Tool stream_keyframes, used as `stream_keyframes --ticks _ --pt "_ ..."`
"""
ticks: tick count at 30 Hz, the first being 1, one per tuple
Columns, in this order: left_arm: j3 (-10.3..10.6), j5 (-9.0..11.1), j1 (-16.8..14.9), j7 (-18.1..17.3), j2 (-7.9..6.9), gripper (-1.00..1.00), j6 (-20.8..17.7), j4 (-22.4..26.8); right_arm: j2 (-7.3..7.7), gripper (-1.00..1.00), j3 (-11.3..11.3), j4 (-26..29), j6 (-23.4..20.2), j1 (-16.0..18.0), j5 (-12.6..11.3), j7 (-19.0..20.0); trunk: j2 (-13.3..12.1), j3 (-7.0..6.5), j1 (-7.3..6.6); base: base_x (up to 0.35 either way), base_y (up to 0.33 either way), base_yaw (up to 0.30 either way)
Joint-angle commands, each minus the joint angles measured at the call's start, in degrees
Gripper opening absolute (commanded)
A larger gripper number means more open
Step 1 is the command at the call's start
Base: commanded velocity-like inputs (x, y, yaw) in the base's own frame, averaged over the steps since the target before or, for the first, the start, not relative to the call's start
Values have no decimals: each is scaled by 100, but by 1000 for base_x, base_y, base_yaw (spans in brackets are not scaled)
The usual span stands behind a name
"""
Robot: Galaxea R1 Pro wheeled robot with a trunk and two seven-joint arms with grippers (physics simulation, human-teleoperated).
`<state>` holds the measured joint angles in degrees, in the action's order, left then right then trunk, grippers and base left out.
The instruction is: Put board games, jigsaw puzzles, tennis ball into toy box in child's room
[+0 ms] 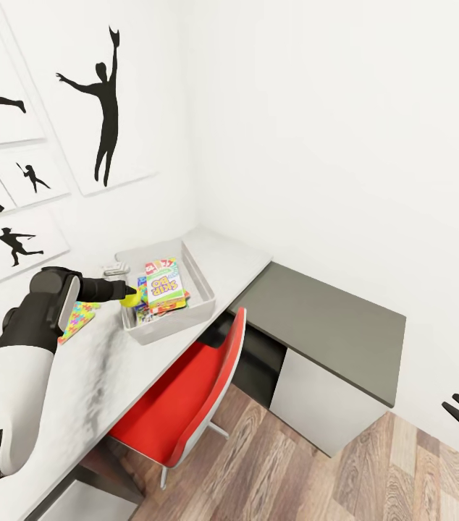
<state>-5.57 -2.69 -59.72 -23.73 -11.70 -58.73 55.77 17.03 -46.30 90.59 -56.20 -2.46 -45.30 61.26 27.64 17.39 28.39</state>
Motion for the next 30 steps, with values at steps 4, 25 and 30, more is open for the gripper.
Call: stream_keyframes --ticks 4,25,30 --pt "-6 -30 -4 -35 1 -100 -24 4 2 100 -2 2 -23 2 -5 8 9 8 3 0 0 0" --pt "-2 -24 -4 -44 -8 100 -24 4 -18 100 -2 2 -21 0 -3 8 9 8 3 0 0 0" --pt "-3 -22 -4 -44 -8 100 -24 4 -17 100 -2 2 -22 0 -5 8 9 8 3 0 0 0"
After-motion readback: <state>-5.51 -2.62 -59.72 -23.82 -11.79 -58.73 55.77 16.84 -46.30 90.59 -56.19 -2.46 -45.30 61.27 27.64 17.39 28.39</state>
